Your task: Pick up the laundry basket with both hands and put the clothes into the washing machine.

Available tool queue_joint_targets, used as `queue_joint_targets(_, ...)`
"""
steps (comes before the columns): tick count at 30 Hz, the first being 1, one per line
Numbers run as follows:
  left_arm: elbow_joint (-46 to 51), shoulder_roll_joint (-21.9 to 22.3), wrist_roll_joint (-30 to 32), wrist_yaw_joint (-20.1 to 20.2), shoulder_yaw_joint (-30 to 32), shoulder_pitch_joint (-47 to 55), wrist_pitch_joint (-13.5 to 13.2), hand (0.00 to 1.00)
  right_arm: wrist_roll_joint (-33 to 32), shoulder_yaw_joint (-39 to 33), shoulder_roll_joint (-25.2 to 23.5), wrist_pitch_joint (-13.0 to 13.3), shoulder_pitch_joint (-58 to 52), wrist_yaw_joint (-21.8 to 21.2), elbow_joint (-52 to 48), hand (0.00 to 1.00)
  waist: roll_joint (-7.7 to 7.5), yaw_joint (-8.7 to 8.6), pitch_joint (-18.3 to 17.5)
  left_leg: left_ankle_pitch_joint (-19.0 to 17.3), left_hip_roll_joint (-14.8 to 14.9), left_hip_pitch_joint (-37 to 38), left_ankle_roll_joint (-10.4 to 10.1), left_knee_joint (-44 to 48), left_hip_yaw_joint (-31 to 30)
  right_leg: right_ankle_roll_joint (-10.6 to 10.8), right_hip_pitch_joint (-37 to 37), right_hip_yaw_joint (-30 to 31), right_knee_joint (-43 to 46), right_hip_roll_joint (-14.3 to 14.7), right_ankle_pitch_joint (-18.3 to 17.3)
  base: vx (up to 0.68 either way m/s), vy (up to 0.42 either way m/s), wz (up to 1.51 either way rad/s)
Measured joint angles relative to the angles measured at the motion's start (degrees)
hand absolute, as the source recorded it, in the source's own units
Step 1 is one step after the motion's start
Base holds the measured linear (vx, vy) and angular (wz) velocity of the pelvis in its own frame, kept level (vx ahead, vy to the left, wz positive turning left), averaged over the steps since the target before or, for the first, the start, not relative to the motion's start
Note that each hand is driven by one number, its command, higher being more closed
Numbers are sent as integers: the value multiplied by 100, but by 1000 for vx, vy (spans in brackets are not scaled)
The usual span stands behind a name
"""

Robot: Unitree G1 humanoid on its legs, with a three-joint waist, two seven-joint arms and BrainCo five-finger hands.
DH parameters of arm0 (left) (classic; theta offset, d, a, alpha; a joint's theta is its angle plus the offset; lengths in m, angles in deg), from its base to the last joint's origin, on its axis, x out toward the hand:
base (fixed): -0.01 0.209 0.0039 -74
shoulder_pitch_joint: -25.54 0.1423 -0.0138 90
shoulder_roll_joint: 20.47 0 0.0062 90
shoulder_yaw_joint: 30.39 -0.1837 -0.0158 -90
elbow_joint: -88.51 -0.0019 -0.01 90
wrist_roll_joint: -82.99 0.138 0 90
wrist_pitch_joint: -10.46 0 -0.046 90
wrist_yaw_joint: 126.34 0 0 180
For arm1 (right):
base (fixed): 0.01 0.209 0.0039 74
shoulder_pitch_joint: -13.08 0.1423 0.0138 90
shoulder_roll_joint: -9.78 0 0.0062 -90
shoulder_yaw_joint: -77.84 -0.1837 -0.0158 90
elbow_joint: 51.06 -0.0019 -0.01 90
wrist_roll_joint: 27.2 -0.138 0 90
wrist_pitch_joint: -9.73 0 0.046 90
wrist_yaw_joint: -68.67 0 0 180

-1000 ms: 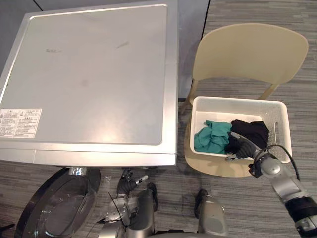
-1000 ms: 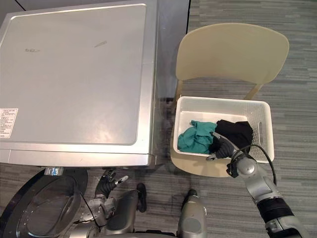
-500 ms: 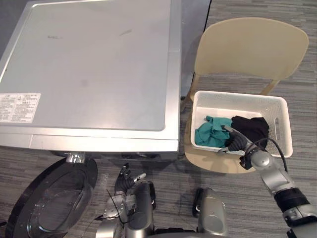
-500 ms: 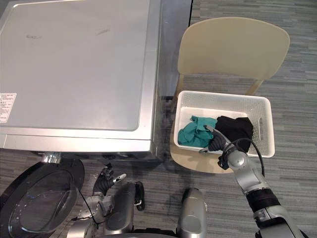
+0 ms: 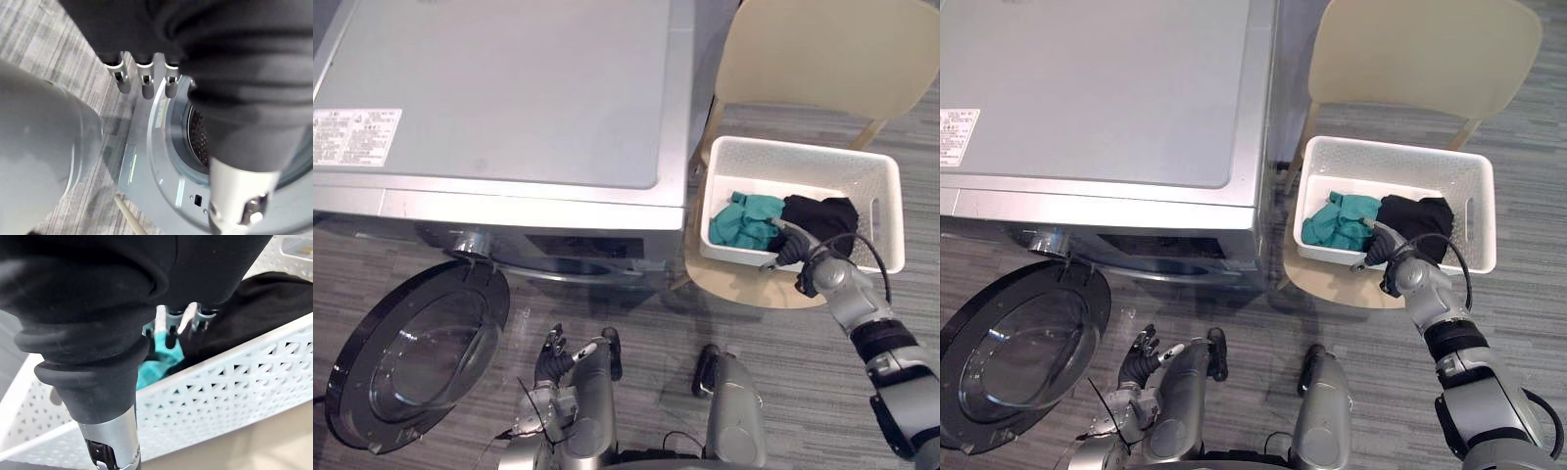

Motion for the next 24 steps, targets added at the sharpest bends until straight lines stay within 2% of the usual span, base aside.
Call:
queue_joint_targets(9,81,7,-69,-109,-3,-6,-36,0,-34,-6,197,-78,386,168,37,0,12,138,8,68,-49,-102,84,-43,-19,68,51,-110,-240,-44,124,59,20,5)
queue_joint_targets(18,76,6,-112,-103,21,-4,-30,0,-421,-16,697,16,407,177,-1327,0,-21,115,26,230,-131,68,72,-393,7,27,126,-146,-432,-75,195,10,-6,2)
queue_joint_targets(24,69,-8,-108,-94,75,-5,-21,0,-653,-31,844,68,151,35,-1958,0,-153,108,102,228,-133,86,70,-420,25,17,140,-134,-450,-36,202,-16,-2,-1)
